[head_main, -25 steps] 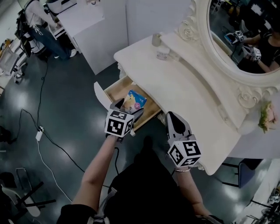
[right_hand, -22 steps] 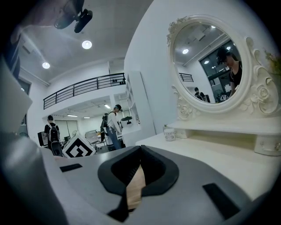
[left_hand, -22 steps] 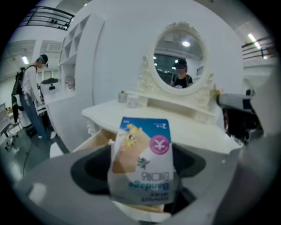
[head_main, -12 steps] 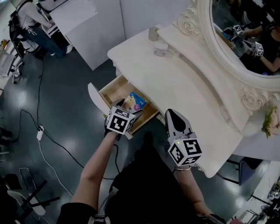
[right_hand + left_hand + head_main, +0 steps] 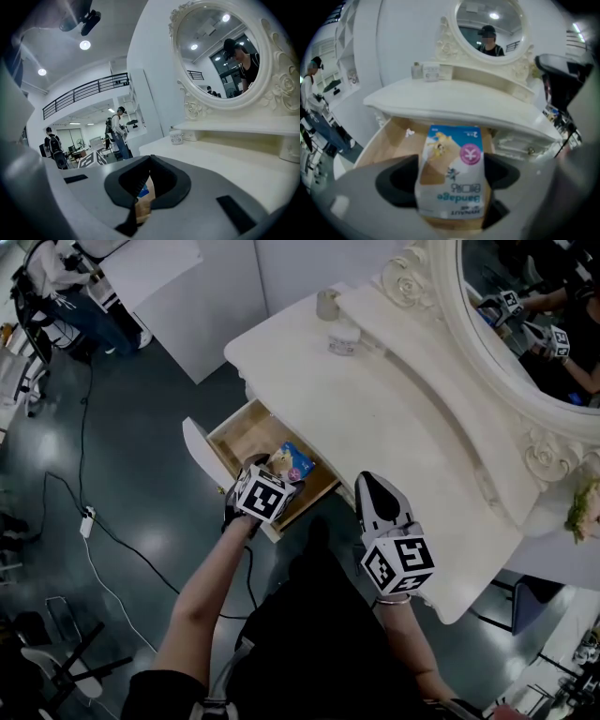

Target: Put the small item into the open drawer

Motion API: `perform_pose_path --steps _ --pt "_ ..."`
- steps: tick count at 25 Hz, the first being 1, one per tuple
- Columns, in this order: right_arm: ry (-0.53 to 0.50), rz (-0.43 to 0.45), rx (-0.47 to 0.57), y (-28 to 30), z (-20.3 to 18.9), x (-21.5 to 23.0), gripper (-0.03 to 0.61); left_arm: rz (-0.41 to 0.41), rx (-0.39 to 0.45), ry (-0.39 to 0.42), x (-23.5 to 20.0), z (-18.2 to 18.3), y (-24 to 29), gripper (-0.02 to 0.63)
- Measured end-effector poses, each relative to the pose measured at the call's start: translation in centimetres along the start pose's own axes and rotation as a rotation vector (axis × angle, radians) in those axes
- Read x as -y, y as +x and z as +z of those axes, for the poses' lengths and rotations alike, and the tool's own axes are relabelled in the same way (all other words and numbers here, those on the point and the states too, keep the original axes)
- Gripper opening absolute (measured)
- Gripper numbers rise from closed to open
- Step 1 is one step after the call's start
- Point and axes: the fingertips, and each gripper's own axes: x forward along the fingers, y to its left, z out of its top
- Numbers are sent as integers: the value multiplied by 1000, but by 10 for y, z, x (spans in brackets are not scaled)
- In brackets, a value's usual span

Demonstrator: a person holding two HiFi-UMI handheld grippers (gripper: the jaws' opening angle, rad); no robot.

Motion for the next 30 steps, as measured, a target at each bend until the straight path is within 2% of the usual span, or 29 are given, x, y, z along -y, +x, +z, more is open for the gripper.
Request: perform_pose_path --steps 8,17,24,30 --pt "16 0 -9 6 -2 3 5 -9 -98 72 1 -5 26 437" --pt "30 -21 -20 3 -5 15 5 -24 -142 82 5 -3 53 437" --pt "35 -29 -26 3 -7 24 5 -47 -151 67 4 -8 76 439" --pt "32 -25 -36 3 -11 22 5 -45 -197 17 -3 -20 91 439"
